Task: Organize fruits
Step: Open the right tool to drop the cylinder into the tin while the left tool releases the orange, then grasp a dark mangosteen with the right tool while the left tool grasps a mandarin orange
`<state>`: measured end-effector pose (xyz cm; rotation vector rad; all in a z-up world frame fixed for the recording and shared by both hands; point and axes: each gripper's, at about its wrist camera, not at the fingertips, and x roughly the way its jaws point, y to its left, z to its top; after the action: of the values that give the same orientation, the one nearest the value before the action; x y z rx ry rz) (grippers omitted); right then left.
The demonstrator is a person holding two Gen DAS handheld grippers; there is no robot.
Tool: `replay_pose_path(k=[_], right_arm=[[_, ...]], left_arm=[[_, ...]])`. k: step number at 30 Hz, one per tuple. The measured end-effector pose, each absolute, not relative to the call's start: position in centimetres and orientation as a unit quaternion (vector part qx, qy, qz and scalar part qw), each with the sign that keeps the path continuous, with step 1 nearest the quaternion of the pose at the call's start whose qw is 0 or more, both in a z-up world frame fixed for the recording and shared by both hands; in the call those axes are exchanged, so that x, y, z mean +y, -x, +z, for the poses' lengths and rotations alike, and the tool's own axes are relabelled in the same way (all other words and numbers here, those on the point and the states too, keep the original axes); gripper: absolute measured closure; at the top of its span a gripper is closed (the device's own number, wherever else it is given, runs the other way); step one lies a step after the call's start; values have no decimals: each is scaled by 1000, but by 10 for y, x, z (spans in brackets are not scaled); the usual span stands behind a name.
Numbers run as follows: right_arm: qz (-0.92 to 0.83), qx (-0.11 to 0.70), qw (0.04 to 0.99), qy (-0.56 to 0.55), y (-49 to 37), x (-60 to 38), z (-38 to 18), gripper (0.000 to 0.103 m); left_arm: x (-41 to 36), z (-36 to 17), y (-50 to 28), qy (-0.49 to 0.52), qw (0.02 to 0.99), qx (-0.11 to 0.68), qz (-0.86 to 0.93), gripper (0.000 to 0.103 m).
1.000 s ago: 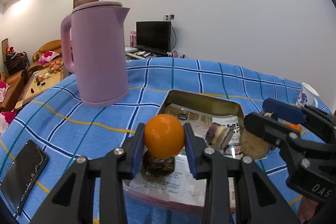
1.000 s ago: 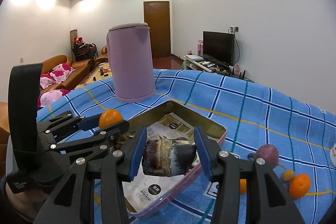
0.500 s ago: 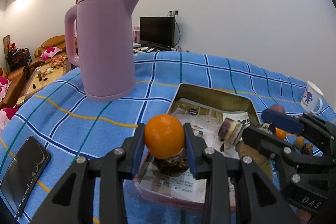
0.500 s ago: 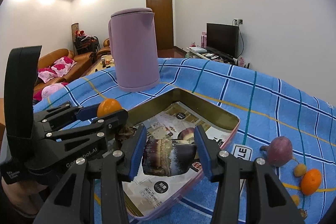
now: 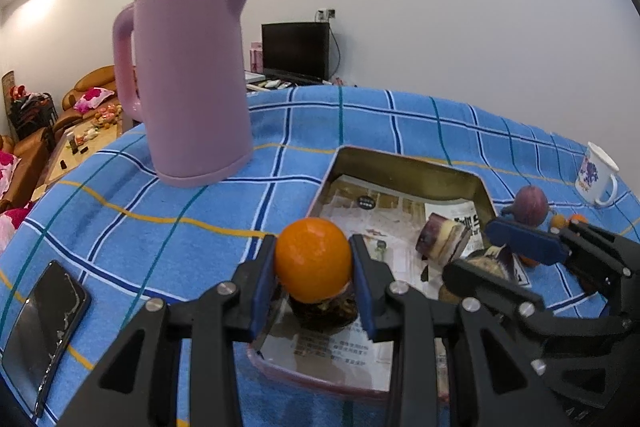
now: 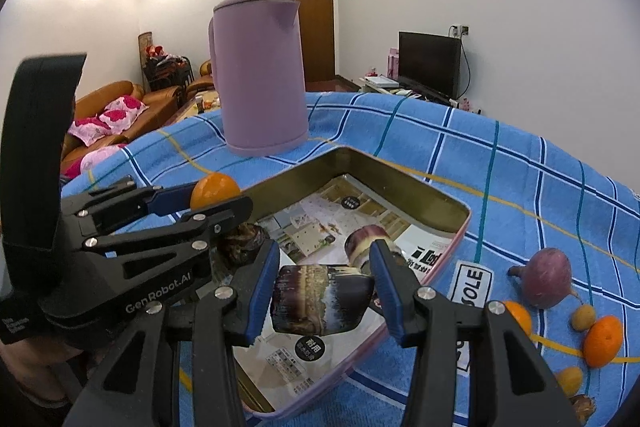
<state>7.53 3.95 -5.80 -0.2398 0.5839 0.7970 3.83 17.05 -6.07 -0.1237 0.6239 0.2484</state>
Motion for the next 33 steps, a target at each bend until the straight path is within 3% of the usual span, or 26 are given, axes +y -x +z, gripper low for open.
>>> replay_pose_path(k=[15, 17, 22, 33], right_arm=[[377, 294, 871, 114, -80, 40, -63, 54], [376, 292, 872, 112, -80, 39, -63, 52], [367, 281, 882, 98, -79, 29, -58, 38], [324, 263, 904, 91, -68, -18, -37, 32]], left_arm=[[164, -62, -41, 36, 940, 313, 134, 63], [164, -62, -41, 38, 940, 311, 137, 59], [167, -57, -32, 52, 945, 287, 146, 35], [148, -32, -22, 62, 957, 256, 123, 21]])
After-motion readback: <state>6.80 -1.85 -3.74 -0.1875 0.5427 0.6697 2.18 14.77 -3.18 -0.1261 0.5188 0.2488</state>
